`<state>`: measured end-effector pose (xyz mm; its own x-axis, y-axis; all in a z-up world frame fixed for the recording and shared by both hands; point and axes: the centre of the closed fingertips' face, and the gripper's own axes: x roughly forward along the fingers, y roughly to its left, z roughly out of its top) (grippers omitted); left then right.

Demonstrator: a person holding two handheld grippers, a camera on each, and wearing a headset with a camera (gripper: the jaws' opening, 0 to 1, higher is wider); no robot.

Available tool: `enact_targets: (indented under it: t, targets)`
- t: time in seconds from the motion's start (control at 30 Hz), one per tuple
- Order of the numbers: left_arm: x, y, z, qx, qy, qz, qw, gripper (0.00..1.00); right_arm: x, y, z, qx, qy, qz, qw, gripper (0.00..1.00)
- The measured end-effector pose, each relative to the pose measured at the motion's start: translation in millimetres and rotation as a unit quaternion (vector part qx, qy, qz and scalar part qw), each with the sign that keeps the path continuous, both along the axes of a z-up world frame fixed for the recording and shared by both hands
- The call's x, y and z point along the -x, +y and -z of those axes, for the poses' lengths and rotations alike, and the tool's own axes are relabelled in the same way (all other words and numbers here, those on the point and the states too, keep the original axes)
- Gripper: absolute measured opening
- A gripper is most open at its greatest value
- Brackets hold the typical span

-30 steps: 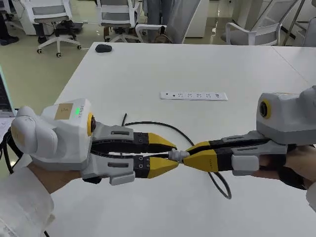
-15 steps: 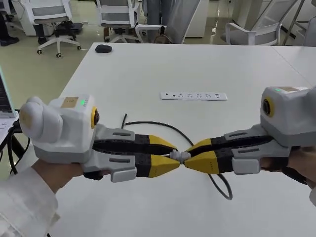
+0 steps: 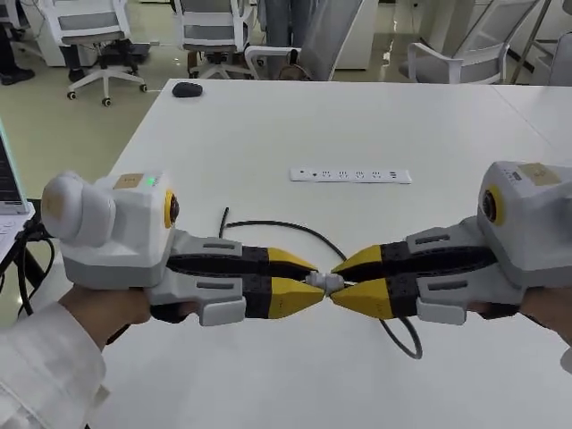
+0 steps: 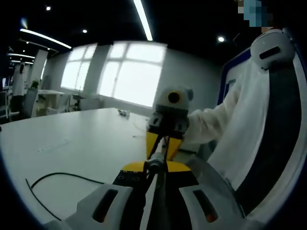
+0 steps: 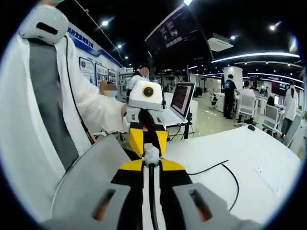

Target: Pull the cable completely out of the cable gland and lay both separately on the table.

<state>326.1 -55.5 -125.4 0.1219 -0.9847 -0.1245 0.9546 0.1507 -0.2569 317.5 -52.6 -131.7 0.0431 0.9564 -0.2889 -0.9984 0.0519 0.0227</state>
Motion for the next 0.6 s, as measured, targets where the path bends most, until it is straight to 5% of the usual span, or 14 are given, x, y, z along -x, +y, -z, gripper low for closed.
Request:
enact_targets:
  t: [0.17, 0.3, 0.37, 0.47, 0.5, 0.6]
  targets:
    - [0.6, 0.6, 1.5, -0.002, 0.005, 0.001, 1.0000, 0.14, 0.6, 0.1, 1.3, 0.005, -0.021, -0.004, 0.9998, 0.09]
    - [-0.8, 2.6, -1.9, 0.000, -0.023, -0.002, 0.9997, 0.14, -3.0, 0.2, -2.1, -0.020, -0.026, -0.001, 0.9995, 0.11]
    - [-0.4, 2.9, -6.8, 0.005, -0.054, 0.000, 0.9985, 0.14, -2.8, -0.9, -3.4, -0.032, 0.017, 0.004, 0.9993, 0.12]
    - [2.8, 4.0, -12.5, 0.012, -0.074, 0.004, 0.9972, 0.14, -6.7, -4.2, -7.5, -0.062, 0.089, 0.015, 0.9940, 0.21]
    - [2.9, 4.2, -13.0, 0.011, -0.078, 0.004, 0.9969, 0.14, -7.3, -4.5, -8.5, -0.067, 0.096, 0.016, 0.9930, 0.23]
    - [2.3, 5.6, -15.3, 0.013, -0.100, 0.002, 0.9949, 0.14, -8.3, -7.5, -15.4, -0.098, 0.163, 0.017, 0.9816, 0.23]
